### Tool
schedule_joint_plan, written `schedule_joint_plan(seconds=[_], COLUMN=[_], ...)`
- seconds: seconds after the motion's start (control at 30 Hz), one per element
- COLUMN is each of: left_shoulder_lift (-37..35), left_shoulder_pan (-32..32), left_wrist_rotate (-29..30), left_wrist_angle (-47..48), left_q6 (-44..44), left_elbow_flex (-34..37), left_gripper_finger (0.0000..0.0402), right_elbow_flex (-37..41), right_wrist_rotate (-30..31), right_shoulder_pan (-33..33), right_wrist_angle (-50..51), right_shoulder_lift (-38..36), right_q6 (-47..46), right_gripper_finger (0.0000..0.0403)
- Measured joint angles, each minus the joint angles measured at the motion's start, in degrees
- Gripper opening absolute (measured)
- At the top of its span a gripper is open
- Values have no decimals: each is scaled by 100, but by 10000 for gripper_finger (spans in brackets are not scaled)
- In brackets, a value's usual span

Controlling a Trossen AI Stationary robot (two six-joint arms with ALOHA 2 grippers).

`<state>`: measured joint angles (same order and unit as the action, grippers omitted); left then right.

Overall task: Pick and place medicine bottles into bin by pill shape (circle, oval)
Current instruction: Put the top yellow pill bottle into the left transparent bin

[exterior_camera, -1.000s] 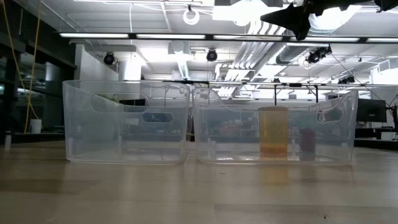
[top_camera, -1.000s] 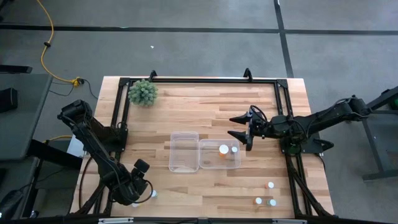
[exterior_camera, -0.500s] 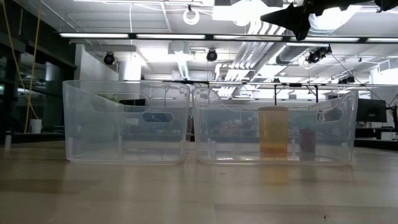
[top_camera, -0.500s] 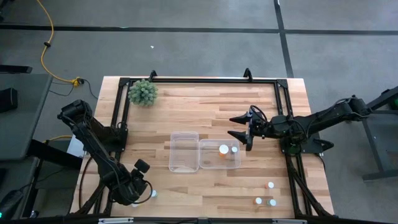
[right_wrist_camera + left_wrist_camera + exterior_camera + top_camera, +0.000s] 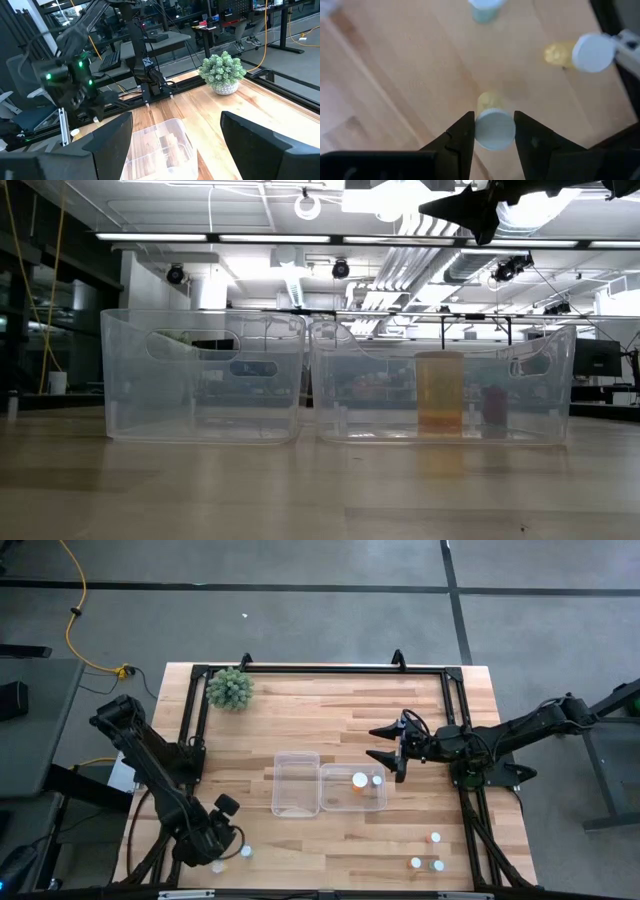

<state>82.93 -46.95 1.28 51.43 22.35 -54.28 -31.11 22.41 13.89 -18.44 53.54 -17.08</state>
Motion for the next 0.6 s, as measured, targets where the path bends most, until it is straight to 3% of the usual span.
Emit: schedule_joint_plan(seconds=[0.2, 0.37, 0.6], left_shoulder_lift=[-894, -1520, -1326], left_shoulder_pan=[578, 1431, 2842], left_wrist_rotate=[80, 140, 553], left_wrist_angle=[606, 840, 922], left_q6=[-4, -142, -1239], left_elbow_flex=[-386, -1075, -2406], left_gripper_finger=[110, 110, 111], right_elbow_flex=[0, 0, 0], right_wrist_rotate=[0, 0, -2], right_shoulder_pan=[0, -1, 0], right_wrist_angle=[2, 17, 20], right_shoulder_lift=[0, 0, 0], right_q6=[-2, 0, -66], right_gripper_finger=[293, 293, 293])
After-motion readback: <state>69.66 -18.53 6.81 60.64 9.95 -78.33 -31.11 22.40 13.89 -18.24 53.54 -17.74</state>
